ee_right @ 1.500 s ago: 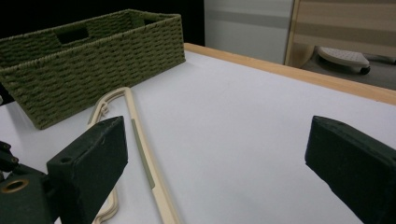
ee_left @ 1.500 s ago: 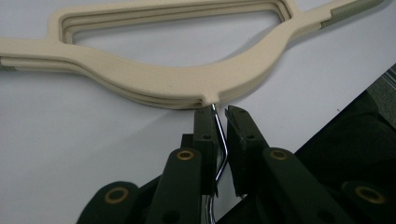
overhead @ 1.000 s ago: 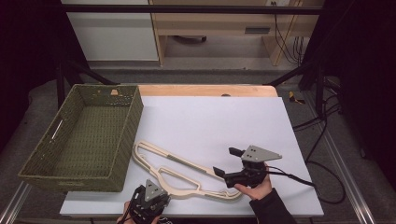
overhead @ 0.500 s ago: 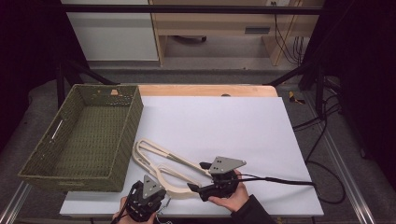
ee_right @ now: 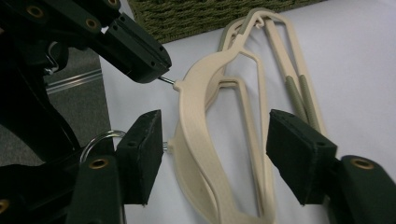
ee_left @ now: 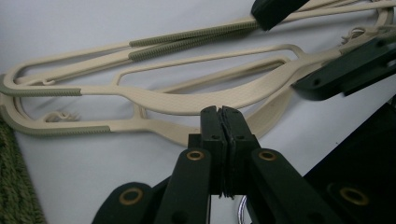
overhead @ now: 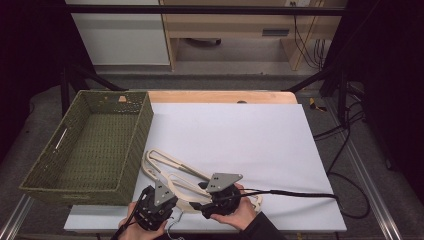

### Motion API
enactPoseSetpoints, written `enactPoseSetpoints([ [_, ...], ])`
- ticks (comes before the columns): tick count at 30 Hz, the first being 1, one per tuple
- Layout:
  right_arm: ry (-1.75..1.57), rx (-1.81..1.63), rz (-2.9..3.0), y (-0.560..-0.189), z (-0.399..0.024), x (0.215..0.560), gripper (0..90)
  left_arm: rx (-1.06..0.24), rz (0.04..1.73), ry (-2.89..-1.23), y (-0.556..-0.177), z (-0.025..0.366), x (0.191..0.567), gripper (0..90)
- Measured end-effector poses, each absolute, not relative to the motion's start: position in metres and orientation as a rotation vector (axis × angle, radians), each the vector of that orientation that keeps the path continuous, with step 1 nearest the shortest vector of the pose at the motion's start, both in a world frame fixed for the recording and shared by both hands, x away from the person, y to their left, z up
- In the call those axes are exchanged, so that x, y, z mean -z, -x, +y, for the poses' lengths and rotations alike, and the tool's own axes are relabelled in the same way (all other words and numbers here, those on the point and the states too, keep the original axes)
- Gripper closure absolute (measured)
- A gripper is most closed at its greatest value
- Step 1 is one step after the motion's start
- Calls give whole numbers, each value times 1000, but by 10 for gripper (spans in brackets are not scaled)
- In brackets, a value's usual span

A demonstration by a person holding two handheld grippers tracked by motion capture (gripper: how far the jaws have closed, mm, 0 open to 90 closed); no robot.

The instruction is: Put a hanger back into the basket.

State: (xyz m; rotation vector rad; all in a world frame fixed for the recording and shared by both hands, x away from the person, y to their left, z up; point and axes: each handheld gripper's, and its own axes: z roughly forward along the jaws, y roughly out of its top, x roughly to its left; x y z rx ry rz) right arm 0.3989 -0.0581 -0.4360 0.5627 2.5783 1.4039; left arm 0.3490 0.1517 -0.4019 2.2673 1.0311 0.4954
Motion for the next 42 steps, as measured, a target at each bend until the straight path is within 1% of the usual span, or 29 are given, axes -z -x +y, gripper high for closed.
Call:
enactPoseSetpoints([
  [5,-511,-1317,2606,-399,-41,439,453,-505,1014,-2281,-351,151,394,885],
  [7,-509,-1312,2619,-401,-37,440,523,-507,1011,-2279,-351,151,393,885],
  [13,-453,-1241,2641,-401,-30,442,653,-509,1007,-2286,-352,151,392,884],
  [14,-452,-1232,2649,-401,-29,443,704,-510,1004,-2290,-352,151,392,884],
  [21,-388,-1210,2637,-400,-29,442,739,-515,992,-2306,-352,150,392,880],
  [25,-371,-1213,2617,-399,-30,441,746,-509,966,-2281,-352,153,388,870],
  [26,-366,-1215,2600,-399,-31,439,752,-506,965,-2247,-351,154,387,783],
  [27,-366,-1215,2600,-399,-31,439,752,-516,954,-2223,-351,157,383,783],
  [29,-370,-1213,2591,-399,-33,436,759,-521,928,-2157,-350,164,375,678],
  [30,-366,-1213,2581,-399,-34,435,762,-514,909,-2110,-350,169,370,610],
  [31,-359,-1215,2564,-400,-36,431,771,-508,892,-2062,-349,174,364,491],
  [32,-362,-1211,2556,-400,-37,429,776,-511,886,-2021,-349,180,359,446],
  [33,-362,-1211,2556,-400,-37,429,776,-522,882,-1990,-349,185,354,405],
  [34,-363,-1214,2542,-401,-38,427,780,-533,873,-1969,-350,191,349,405],
  [37,-386,-1201,2516,-403,-43,419,795,-523,874,-1885,-357,207,340,278],
  [39,-400,-1185,2483,-405,-47,413,809,-524,895,-1867,-363,215,338,193],
  [41,-404,-1156,2441,-409,-51,406,833,-531,898,-1855,-369,221,339,153],
  [42,-404,-1156,2441,-409,-51,406,833,-534,897,-1855,-372,223,340,153],
])
